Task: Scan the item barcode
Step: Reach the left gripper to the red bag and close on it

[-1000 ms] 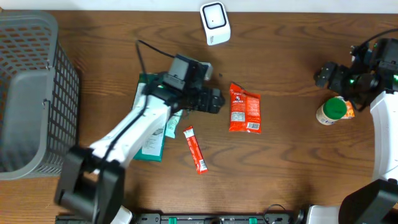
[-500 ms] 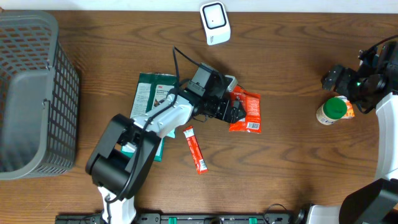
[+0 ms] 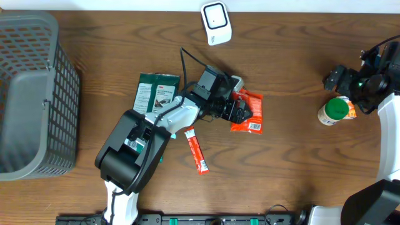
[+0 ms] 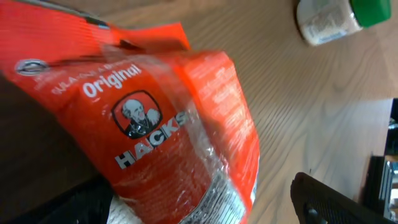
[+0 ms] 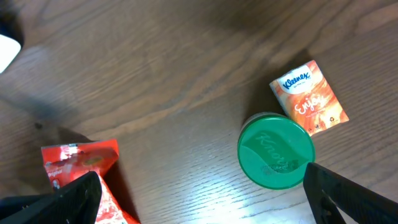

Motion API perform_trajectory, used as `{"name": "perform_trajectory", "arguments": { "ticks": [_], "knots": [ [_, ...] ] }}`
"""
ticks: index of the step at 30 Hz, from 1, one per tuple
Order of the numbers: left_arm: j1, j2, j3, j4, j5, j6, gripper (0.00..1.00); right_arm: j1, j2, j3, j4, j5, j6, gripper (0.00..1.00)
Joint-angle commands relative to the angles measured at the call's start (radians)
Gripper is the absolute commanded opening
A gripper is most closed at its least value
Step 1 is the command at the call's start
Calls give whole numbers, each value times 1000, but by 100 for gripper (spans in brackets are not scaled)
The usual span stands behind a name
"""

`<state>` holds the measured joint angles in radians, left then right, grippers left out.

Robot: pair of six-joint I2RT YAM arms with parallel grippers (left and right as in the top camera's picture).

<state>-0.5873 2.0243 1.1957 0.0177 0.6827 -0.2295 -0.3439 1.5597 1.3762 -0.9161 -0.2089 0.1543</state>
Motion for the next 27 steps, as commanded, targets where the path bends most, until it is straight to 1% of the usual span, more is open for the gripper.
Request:
{"name": "perform_trajectory", "arguments": {
  "ticks": [1,6,14,16,19,20,23,27],
  "knots": [
    [-3,15,11,14,5,-38,91,-2,-15,17,-1,2,-6,99],
    [-3,35,11,26,5,-47,91,-2,-15,17,-1,2,-6,99],
    [-16,101,11,85,5,-133,91,-2,-15,17,-1,2,-6,99],
    [-16,106,11,90,5,-149,83,-2,-15,17,-1,2,-6,99],
    [-16,106,11,90,6,-154,65,-2,-15,17,-1,2,-6,99],
    [-16,106,11,90,6,-169,61,-2,-15,17,-1,2,-6,99],
    [-19,106,11,90,6,-216,56,-2,-15,17,-1,2,-6,99],
    [-31,106,11,89,6,-221,53,-2,-15,17,-1,2,-6,99]
  ]
}}
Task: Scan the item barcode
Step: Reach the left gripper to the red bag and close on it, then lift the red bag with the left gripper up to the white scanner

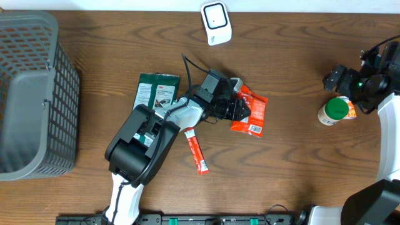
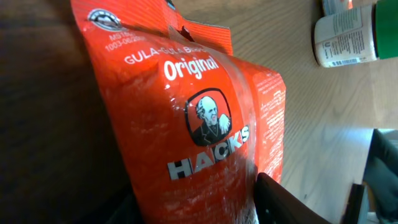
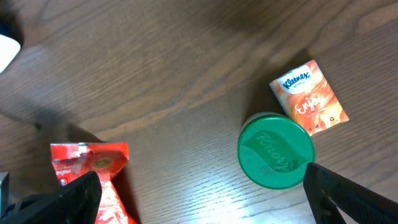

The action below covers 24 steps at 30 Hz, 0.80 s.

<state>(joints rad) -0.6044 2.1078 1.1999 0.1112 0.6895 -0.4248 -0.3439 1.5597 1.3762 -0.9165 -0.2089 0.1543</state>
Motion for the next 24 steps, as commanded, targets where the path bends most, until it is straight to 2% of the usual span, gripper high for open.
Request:
{"name": "perform_trajectory", "arguments": {
  "ticks": [1,4,6,12,15,20,24],
  "knots": [
    [-16,23,6,-5,-1,-26,48,-2,-15,17,0,2,-6,99],
    [-22,23,6,-5,0,-26,29,-2,-15,17,0,2,-6,99],
    [-18,22,7,-4,0,-27,22,-2,-15,17,0,2,-6,99],
    [21,-16,7,-6,4,-67,19,-2,-15,17,0,2,-6,99],
    [44,-80,7,-17,3,-36,7,-2,-15,17,0,2,-6,99],
    [55,-255,7,-114,-44,77,7,-1,-15,17,0,2,-6,99],
    [66,-390,6,-216,-47,87,7,-2,-15,17,0,2,-6,99]
  ]
}}
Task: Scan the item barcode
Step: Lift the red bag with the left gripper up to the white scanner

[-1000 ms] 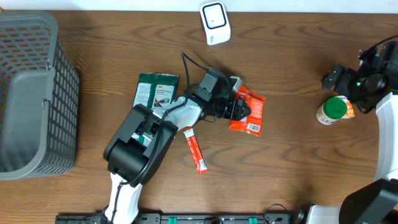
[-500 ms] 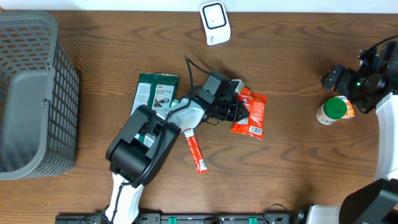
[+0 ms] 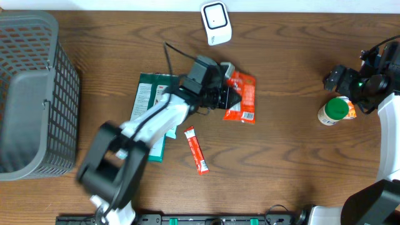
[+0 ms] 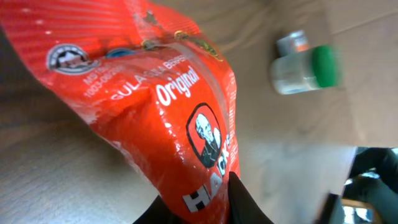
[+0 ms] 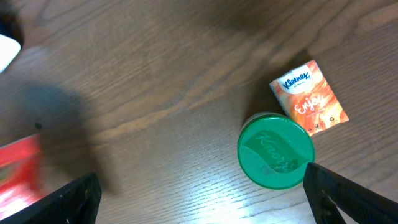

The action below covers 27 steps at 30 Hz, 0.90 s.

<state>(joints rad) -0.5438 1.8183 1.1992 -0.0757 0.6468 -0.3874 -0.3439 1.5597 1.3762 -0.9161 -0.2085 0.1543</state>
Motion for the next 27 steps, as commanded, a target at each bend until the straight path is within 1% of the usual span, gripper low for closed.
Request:
{"name": "perform_trajectory", "arguments": {
  "ticks": [1,7,10,13,16,18,20,23,25,27],
  "knots": [
    [13,-138,7,-52,-4,50,7,-2,-15,17,-1,2,-6,99],
    [42,-274,15,-102,-55,99,7,-2,-15,17,-1,2,-6,99],
    [46,-301,92,-224,-123,116,7,-2,-15,17,-1,2,-6,99],
    [44,-282,252,-422,-242,195,7,-2,-15,17,-1,2,-6,99],
    [43,-213,483,-639,-354,279,7,-2,-15,17,-1,2,-6,99],
    [43,-146,644,-754,-403,330,7,-2,-15,17,-1,2,-6,99],
    [43,-68,791,-832,-453,377,7,-2,-15,17,-1,2,-6,99],
    [43,25,909,-845,-534,438,7,-2,-15,17,-1,2,-6,99],
    [43,70,919,-782,-605,520,7,-2,-15,17,-1,2,-6,99],
    [43,116,919,-706,-699,628,7,-2,-15,17,-1,2,-6,99]
  ]
}}
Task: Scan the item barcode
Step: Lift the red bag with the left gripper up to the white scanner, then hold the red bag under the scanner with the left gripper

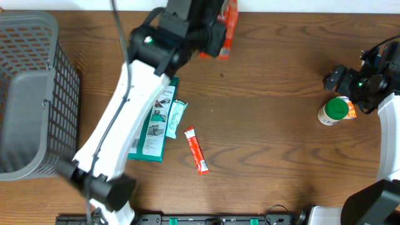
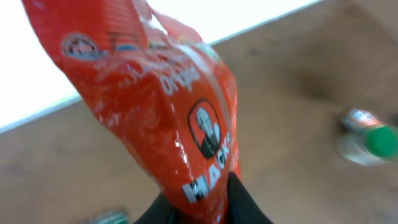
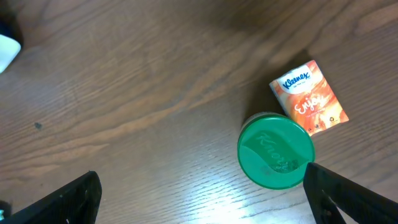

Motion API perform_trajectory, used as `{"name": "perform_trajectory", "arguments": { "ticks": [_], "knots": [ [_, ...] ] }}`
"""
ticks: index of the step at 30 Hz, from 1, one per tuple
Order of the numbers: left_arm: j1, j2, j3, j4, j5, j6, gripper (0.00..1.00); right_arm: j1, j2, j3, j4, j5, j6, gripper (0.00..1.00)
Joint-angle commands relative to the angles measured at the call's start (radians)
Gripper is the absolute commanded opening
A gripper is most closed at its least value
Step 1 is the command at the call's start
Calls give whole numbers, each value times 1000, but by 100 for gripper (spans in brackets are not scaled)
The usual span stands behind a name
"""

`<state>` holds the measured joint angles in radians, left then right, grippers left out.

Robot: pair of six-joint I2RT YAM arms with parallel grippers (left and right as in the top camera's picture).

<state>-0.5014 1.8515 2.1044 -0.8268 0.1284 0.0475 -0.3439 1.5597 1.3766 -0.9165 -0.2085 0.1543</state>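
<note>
The red Hacks candy bag (image 1: pixel 224 24) hangs high over the table's far edge, with my left gripper (image 1: pixel 211 36) shut on its lower end. In the left wrist view the bag (image 2: pixel 155 106) fills the frame, printed front toward the camera, and the dark fingers (image 2: pixel 244 200) pinch it at the bottom where my left gripper (image 2: pixel 198 211) holds it. No barcode shows. The raised arm and bag cover the far middle of the table, and no scanner shows in the overhead view. My right gripper (image 3: pixel 199 205) stands open and empty at the right side.
A green-lidded jar (image 1: pixel 334 110) and an orange Kleenex pack (image 3: pixel 309 96) sit under my right arm. A green 3M packet (image 1: pixel 152 125), a teal sachet (image 1: pixel 174 117) and a red stick sachet (image 1: pixel 197 150) lie mid-table. A grey basket (image 1: pixel 31 94) stands at the left.
My left gripper, still shut on the red bag, has gone from just above the table's middle to high over the far edge. The right arm has not moved.
At first my left gripper's fingers straddled the red bag lying right of the green packet. Then the fingers were closer on it. Later the bag was held and shifted toward the far side, and now it is raised over the far edge.
</note>
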Motion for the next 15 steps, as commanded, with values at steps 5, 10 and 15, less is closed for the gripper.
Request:
{"name": "perform_trajectory", "arguments": {
  "ticks": [5,10,15],
  "knots": [
    [1,197,14,249,-360,384,7,-2,-15,16,0,2,-6,99],
    [1,311,13,469,-385,517,7,-2,-15,16,0,2,-6,99],
    [1,426,13,675,-385,723,7,-2,-15,16,0,2,-6,99]
  ]
}}
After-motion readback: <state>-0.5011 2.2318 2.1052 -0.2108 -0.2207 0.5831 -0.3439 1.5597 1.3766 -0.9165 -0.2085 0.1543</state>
